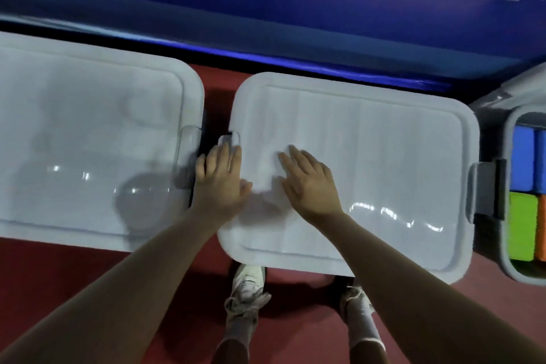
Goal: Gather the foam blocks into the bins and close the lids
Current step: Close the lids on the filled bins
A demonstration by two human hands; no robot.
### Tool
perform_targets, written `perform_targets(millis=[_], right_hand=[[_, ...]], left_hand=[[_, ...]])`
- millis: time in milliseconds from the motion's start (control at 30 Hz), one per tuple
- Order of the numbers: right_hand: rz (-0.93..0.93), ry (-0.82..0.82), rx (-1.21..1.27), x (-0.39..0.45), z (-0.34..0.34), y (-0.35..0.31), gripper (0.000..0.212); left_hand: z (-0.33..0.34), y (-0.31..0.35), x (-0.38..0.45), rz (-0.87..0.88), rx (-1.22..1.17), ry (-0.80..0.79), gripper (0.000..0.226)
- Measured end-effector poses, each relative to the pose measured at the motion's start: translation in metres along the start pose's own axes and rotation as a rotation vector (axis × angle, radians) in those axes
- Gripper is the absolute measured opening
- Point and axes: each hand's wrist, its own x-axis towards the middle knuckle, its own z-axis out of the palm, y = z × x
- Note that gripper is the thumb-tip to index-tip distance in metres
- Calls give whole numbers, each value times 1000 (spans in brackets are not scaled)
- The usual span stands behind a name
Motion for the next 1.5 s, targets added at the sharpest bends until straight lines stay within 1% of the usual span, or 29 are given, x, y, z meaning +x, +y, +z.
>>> perform_targets(millis=[67, 167, 200, 300, 367, 433, 467, 533, 600, 700, 833, 900, 1033, 1100, 1233, 1333, 1400, 1500], right_hand=[[19, -40, -42, 11, 8, -17, 55], [104, -72, -138, 21, 22, -26, 62], [125, -93, -161, 21, 25, -27, 63], [143, -135, -175, 20, 26, -25, 63], [146, -141, -174, 20, 26, -23, 63], [156, -149, -172, 20, 26, -24, 62], [158, -154, -177, 20, 26, -25, 62], [162, -172, -187, 21, 26, -26, 62], [165, -187, -191, 21, 25, -27, 62], [170, -196, -189, 21, 21, -31, 62], [173, -188, -153, 20, 20, -32, 62], [179, -184, -122, 19, 21, -31, 62], [207, -185, -78, 17, 25, -33, 65], [210, -191, -83, 18, 25, -34, 66], [185, -187, -93, 16, 25, -33, 64], [155, -168, -96, 13, 27, -30, 62], [140, -153, -73, 12, 26, -26, 61], [109, -168, -59, 11, 19, -21, 62]], left_hand=[[6, -21, 4, -5, -29, -34, 81], [14, -42, 22, 51, -37, -72, 108], [17, -46, 27, 75, -49, -93, 112], [22, -49, 43, 122, -121, -172, 108], [25, -51, 47, 149, -154, -167, 108], [31, -52, 47, 162, -158, -125, 110], [33, -53, 46, 161, -161, -80, 113], [33, -53, 45, 136, -194, -32, 116], [34, -53, 44, 131, -237, -11, 112], [34, -47, 35, 134, -220, 58, 97], [27, -32, 16, 94, -198, 114, 81], [26, -25, 9, 51, -195, 115, 72], [30, -21, 5, -13, -219, 80, 75], [28, -23, 6, -28, -200, 66, 69], [27, -22, 3, -62, -170, 36, 67], [31, -17, 1, -61, -149, 72, 63], [32, -16, 1, -53, -130, 128, 60], [30, -13, 0, -17, -122, 143, 51]])
